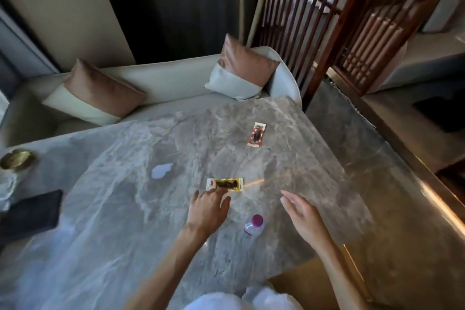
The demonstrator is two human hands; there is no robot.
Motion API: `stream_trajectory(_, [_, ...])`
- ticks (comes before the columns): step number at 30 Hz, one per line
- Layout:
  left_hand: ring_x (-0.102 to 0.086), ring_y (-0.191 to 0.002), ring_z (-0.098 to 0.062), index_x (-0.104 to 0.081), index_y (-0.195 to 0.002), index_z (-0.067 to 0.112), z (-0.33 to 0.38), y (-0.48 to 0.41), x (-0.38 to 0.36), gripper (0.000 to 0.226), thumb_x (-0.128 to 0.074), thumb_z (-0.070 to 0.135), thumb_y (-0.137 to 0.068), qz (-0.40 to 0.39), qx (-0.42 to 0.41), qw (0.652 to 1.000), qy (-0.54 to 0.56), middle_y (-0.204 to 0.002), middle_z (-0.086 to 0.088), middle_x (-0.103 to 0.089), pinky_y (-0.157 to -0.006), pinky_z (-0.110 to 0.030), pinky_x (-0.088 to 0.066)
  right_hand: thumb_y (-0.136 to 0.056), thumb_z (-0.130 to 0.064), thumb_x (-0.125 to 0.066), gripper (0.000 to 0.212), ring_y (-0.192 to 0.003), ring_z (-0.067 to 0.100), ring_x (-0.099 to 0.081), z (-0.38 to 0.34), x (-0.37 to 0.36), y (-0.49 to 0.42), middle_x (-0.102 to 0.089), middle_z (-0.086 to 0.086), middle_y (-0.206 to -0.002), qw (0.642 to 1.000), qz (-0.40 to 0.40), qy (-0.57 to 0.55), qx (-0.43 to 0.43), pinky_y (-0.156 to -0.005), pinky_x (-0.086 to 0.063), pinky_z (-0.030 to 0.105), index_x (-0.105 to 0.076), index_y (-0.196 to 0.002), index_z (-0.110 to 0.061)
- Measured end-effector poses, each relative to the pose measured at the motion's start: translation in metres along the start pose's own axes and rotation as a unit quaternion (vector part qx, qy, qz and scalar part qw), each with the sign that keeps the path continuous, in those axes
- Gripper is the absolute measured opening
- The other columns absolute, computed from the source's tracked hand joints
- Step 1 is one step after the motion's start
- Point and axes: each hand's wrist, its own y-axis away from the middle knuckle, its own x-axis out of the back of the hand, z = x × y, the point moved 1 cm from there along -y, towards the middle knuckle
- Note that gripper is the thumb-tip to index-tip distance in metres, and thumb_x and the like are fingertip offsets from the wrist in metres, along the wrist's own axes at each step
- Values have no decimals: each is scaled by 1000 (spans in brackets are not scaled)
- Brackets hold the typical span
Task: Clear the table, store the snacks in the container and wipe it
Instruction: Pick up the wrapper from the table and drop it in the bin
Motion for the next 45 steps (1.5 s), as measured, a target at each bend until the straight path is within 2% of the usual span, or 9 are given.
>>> stream_trajectory(6, [-62,-110,-22,-58,-122,29,25,-21,-22,33,-41,40,-95,-19,49,999,0,-123,3,-66,-108,-42,-35,-95,-45,-44,38,-118,-5,-52,22,30,-40,-62,-16,-124,998,-57,-9,-13,-104,-36,19,-63,-121,-26])
stream_trajectory(12, [-61,-110,-24,-64,-113,28,40,-19,-37,41,-33,49,-97,-44,117,991,42,-119,3,-68,-104,-38,-38,-90,-36,-59,37,-118,6,-55,62,29,-72,-62,-10,-125,986,-136,96,-3,-102,-39,24,-59,-125,-25])
stream_trajectory(16, [-60,-111,-25,-63,-114,27,49,-6,-45,41,-32,49,-97,-68,140,986,58,-120,2,-67,-98,-36,-41,-87,-29,-64,52,-129,15,-48,91,4,-81,-53,-2,-139,955,-235,183,-11,-106,-35,27,-48,-136,-24])
stream_trajectory(22, [-53,-122,-22,-46,-133,28,72,3,-61,55,-36,61,-91,-114,151,977,102,-137,3,-53,-99,-38,-42,-78,-26,-73,81,-139,12,-33,119,-48,-76,-32,-1,-153,926,-340,162,7,-112,-26,23,-29,-146,-29])
stream_trajectory(32, [-44,-132,-15,-30,-142,31,77,10,-85,75,-49,69,-81,-137,133,978,87,-148,9,-39,-103,-41,-41,-76,-32,-75,101,-143,5,-18,146,-84,-61,-14,-13,-157,931,-338,128,47,-117,-23,32,-5,-148,-40])
stream_trajectory(36, [-52,-122,-16,-39,-137,30,71,5,-97,61,-58,55,-84,-114,110,979,126,-140,6,-47,-96,-35,-48,-73,-37,-77,99,-139,6,-27,148,-93,-59,-22,-18,-150,933,-334,122,59,-115,-29,32,-12,-148,-39])
stream_trajectory(39, [-62,-92,-15,-54,-119,24,67,3,-97,34,-61,35,-87,-47,80,981,172,-105,4,-63,-78,-27,-49,-67,-43,-75,89,-128,3,-45,140,-101,-62,-46,-15,-141,936,-331,105,64,-108,-41,37,-27,-142,-41])
stream_trajectory(43, [-54,-68,-15,-57,-93,17,24,4,-83,18,-64,31,-86,50,208,923,321,-76,2,-56,-69,-38,-50,-67,-44,-75,74,-123,8,-49,117,-103,-67,-50,-17,-130,939,-334,62,56,-106,-40,37,-41,-132,-37])
stream_trajectory(45, [-57,-70,-21,-54,-91,13,-3,14,-68,16,-62,27,-90,90,293,828,470,-82,-10,-56,-70,-47,-57,-69,-46,-78,69,-125,3,-47,100,-102,-71,-51,-13,-134,939,-340,21,46,-108,-38,32,-45,-129,-35])
